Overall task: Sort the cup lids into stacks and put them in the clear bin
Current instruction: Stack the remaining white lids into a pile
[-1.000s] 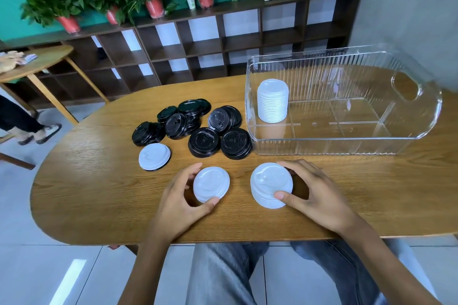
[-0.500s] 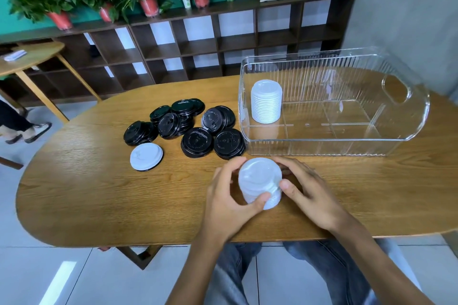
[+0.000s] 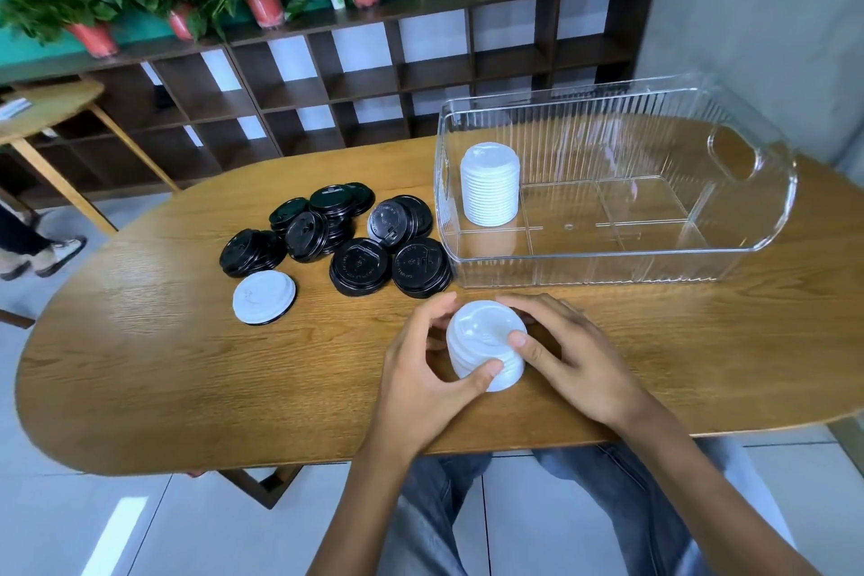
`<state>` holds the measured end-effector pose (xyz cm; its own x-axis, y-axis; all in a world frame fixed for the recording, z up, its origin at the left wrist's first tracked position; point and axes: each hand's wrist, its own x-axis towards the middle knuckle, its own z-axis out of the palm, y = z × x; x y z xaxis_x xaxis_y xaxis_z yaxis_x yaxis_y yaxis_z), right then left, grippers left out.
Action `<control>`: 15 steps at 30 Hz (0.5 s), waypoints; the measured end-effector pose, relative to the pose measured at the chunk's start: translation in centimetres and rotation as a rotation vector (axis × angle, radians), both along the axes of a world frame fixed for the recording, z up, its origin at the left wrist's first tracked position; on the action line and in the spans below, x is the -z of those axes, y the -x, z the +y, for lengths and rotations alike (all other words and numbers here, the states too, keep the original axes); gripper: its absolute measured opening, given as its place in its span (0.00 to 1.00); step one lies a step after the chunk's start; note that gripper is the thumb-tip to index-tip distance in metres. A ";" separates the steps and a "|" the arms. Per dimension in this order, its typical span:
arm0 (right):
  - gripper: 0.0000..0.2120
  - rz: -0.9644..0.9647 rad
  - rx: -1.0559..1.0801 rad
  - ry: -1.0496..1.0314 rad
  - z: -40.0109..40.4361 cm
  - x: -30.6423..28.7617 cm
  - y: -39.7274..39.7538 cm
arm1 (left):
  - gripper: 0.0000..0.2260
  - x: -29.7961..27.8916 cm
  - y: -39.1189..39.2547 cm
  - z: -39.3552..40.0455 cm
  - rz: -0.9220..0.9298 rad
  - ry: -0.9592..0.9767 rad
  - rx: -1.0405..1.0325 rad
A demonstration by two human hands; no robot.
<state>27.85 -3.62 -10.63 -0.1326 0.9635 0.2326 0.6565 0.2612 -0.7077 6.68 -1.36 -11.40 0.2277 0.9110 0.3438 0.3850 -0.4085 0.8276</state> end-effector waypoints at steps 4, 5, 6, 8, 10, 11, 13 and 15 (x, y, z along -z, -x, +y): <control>0.26 0.013 -0.006 0.006 0.0 -0.1 -0.1 | 0.31 -0.1 0.0 0.0 -0.027 0.035 0.009; 0.26 0.010 -0.007 0.007 0.0 -0.1 -0.1 | 0.31 0.0 0.1 0.0 -0.036 0.049 0.011; 0.27 0.002 -0.007 0.009 0.0 -0.1 0.0 | 0.32 0.1 0.3 0.0 -0.044 0.061 0.013; 0.28 -0.012 -0.012 0.010 0.0 -0.2 0.0 | 0.33 0.1 0.4 -0.1 -0.060 0.082 0.017; 0.28 -0.013 -0.013 0.015 0.0 -0.2 -0.1 | 0.33 0.1 0.5 -0.1 -0.072 0.101 0.022; 0.28 -0.016 -0.016 0.017 0.0 -0.2 -0.1 | 0.33 0.1 0.5 -0.1 -0.074 0.107 0.025; 0.28 -0.027 -0.021 0.019 0.0 -0.2 -0.1 | 0.33 0.1 0.4 -0.1 -0.077 0.112 0.028; 0.28 -0.029 -0.019 0.021 0.0 -0.1 -0.1 | 0.33 0.2 0.5 -0.1 -0.080 0.114 0.030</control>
